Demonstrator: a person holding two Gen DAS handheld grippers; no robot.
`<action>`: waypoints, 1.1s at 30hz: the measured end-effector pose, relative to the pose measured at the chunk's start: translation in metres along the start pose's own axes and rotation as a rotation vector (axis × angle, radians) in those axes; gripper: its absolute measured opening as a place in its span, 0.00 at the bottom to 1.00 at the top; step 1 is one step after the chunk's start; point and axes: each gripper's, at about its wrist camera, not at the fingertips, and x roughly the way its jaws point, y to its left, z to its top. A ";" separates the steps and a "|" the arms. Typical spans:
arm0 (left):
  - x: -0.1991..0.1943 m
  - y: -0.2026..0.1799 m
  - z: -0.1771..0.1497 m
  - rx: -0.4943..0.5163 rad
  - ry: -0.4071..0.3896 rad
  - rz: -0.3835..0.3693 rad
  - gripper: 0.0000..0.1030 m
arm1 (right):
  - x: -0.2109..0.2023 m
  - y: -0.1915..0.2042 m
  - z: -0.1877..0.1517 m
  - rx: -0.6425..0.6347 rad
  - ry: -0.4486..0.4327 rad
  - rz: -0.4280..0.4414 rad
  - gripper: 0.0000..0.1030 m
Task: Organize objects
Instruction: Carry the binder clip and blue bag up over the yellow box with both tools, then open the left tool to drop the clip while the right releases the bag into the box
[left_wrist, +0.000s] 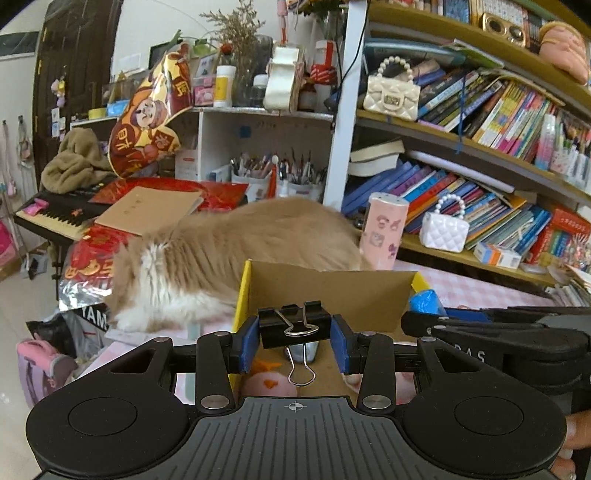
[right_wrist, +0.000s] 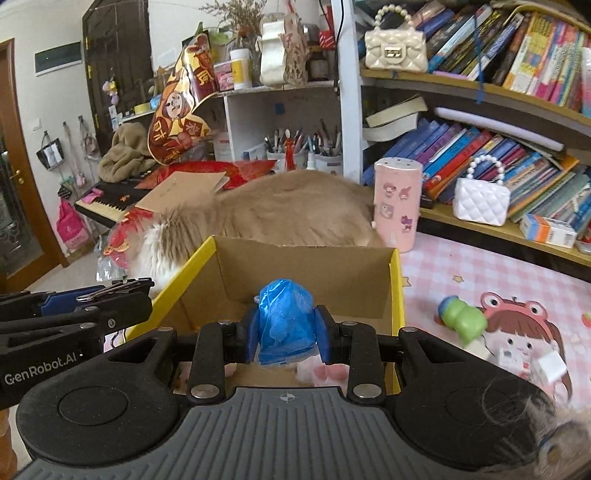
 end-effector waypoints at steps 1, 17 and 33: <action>0.006 -0.003 0.001 0.009 0.006 0.005 0.38 | 0.008 -0.006 0.004 0.002 0.011 0.007 0.27; 0.071 -0.028 -0.016 0.153 0.168 0.099 0.38 | 0.084 -0.022 0.004 -0.100 0.195 0.098 0.27; 0.089 -0.035 -0.030 0.207 0.219 0.143 0.41 | 0.110 -0.027 -0.002 -0.100 0.336 0.160 0.29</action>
